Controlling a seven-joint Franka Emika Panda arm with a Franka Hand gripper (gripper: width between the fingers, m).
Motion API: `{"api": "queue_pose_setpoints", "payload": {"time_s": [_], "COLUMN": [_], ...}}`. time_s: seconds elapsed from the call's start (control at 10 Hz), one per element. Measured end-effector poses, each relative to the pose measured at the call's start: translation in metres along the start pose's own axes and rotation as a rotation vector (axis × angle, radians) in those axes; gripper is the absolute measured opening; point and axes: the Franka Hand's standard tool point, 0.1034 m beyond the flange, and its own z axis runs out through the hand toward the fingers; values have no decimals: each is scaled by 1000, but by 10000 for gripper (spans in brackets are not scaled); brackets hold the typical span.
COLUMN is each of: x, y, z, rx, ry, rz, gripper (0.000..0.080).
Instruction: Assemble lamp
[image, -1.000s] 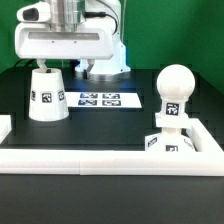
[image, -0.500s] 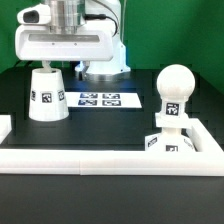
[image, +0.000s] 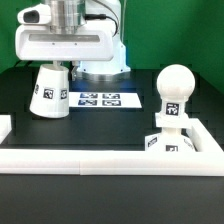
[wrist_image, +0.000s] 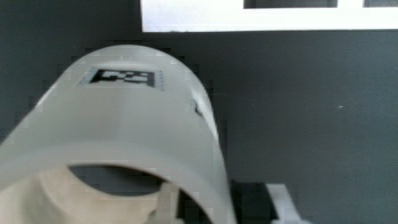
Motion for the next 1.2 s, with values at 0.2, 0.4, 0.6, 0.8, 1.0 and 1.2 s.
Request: {"api": "queue_pose_setpoints", "payload": {"time_s": [0.2,0.4,0.6,0.8,1.0,1.2], "x": [0,0,0,3,11,26], "y": [0,0,-7,-20,-34,-52], "z": [0,0,-7,-25,-45,-67], "rx": [0,0,11,34,48,58], "ry": [0,0,-8,-20,-16,-12], "rz": [0,0,-1,14,40,68], "gripper": [44,44,44,44,44,44]}}
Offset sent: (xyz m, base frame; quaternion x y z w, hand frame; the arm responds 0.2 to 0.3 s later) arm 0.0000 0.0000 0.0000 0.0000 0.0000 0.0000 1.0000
